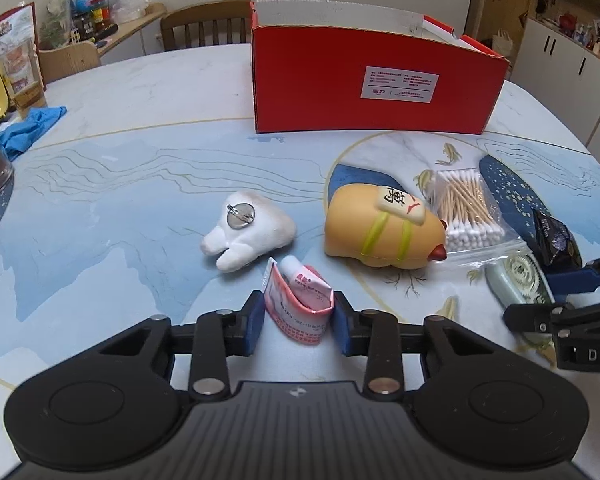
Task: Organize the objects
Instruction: 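Grasp the pale green tape dispenser with the right tool while the left tool grasps the pink toothpaste box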
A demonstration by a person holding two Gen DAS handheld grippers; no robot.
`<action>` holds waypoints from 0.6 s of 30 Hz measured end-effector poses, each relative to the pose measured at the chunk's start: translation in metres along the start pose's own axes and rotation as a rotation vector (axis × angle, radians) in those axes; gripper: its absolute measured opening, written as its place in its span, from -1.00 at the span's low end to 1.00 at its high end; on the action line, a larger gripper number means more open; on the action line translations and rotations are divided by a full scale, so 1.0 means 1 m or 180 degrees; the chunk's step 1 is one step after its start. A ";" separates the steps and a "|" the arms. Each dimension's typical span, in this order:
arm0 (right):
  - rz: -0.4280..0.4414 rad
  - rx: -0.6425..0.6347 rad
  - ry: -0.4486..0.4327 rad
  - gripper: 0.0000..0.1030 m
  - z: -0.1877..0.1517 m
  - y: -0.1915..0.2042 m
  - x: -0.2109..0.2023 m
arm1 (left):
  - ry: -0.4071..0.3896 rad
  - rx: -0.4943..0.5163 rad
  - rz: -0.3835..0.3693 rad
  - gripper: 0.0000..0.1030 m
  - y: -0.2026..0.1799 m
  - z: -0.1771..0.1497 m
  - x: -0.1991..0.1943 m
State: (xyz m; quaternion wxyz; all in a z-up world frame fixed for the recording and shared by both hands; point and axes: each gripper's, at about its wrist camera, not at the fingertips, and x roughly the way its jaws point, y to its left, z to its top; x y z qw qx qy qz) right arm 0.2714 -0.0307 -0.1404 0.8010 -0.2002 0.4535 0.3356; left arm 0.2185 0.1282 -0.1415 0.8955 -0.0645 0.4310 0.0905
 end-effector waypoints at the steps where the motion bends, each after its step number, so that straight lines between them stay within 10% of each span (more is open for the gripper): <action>1: 0.0052 0.0025 0.0016 -0.12 -0.001 0.000 -0.001 | 0.0018 -0.0009 -0.0029 -0.37 0.001 0.000 -0.001; 18: 0.0471 0.0247 -0.0095 -0.12 -0.003 -0.010 -0.055 | -0.0041 0.0074 -0.0310 -0.53 0.008 -0.001 -0.033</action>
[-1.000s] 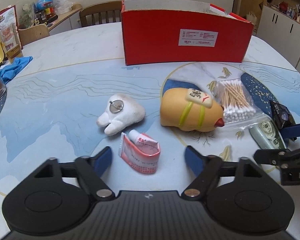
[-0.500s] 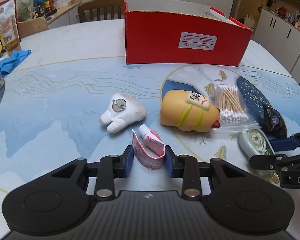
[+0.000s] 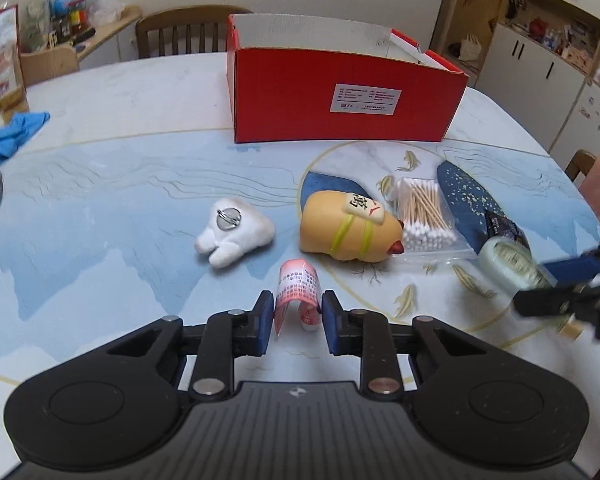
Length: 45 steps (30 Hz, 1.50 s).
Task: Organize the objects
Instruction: 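Grasp the pale green tape dispenser with the right tool while the left tool grasps the pink toothpaste box, then carry the tape dispenser and toothpaste box into the shoebox and open both tools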
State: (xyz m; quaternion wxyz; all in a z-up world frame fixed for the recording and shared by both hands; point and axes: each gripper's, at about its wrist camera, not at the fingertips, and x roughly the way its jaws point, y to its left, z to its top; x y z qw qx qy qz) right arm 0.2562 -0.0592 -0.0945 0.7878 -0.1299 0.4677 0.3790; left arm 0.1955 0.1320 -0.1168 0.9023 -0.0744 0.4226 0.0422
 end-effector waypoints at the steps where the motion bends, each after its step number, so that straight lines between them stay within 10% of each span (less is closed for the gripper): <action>1: -0.0015 -0.0002 -0.0026 -0.12 0.002 -0.001 -0.003 | 0.0004 0.0007 -0.0008 -0.53 0.001 0.001 0.000; 17: -0.0124 0.0087 -0.0269 -0.12 0.044 -0.016 -0.037 | -0.0222 -0.0240 -0.0238 -0.57 0.022 0.034 -0.027; 45: -0.0555 -0.0159 -0.0646 -0.12 0.207 -0.027 -0.008 | -0.0775 0.0456 -0.0332 -0.57 0.036 0.245 0.008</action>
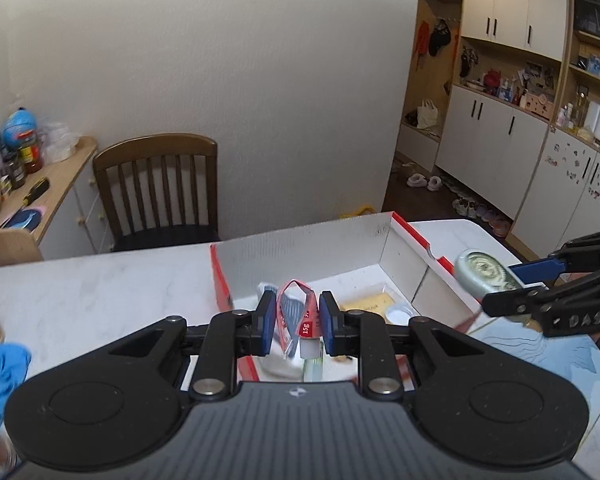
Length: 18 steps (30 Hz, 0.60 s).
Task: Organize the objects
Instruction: 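Carry the tape dispenser and toothpaste box into the shoebox and open both tools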
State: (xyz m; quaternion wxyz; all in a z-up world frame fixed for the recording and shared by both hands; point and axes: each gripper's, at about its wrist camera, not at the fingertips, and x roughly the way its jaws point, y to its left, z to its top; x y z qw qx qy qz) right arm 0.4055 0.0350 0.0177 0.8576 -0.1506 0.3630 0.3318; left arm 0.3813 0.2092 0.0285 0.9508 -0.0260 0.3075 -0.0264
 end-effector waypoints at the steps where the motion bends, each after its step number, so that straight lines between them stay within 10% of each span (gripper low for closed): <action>1: -0.0024 -0.0054 0.0001 -0.12 0.003 0.002 0.007 | 0.0012 0.0031 -0.0010 -0.57 0.001 0.004 0.007; 18: -0.0275 -0.0354 0.0299 -0.13 0.037 0.018 0.105 | 0.0483 0.0243 -0.0218 -0.57 -0.007 0.010 0.123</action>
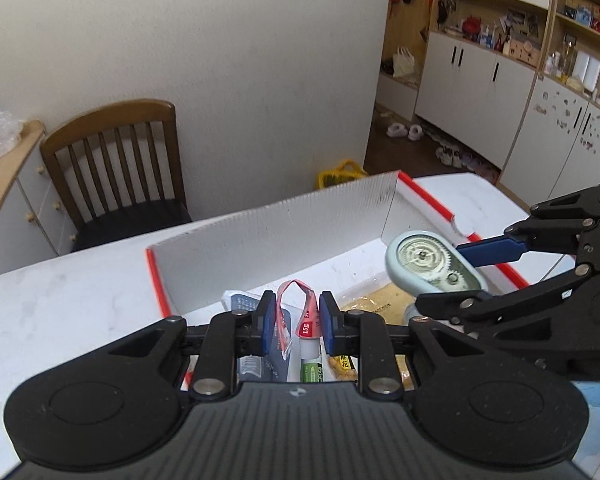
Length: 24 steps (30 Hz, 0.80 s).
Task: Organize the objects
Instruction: 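Carry the tape dispenser and toothpaste box into the shoebox and open both tools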
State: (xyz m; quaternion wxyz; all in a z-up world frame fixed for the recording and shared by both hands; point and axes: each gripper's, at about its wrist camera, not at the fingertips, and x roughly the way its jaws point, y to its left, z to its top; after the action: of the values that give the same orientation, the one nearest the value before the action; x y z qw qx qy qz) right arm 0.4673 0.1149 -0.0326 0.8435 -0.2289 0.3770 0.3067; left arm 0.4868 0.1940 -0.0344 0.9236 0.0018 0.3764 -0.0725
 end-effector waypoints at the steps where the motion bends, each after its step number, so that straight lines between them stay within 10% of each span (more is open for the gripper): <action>1: 0.0005 0.0015 0.0028 -0.13 0.001 0.000 0.005 | 0.0035 -0.0019 -0.0021 -0.57 0.001 0.000 0.005; 24: 0.0205 -0.0152 0.0475 -0.20 -0.016 0.025 0.059 | 0.0883 -0.0063 -0.0121 -0.57 0.004 -0.010 0.084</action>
State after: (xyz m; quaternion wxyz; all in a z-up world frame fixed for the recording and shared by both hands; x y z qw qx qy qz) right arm 0.4731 0.1432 -0.0923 0.7970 -0.2589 0.4386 0.3246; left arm 0.5397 0.1876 -0.0997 0.8611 -0.0044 0.5011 -0.0854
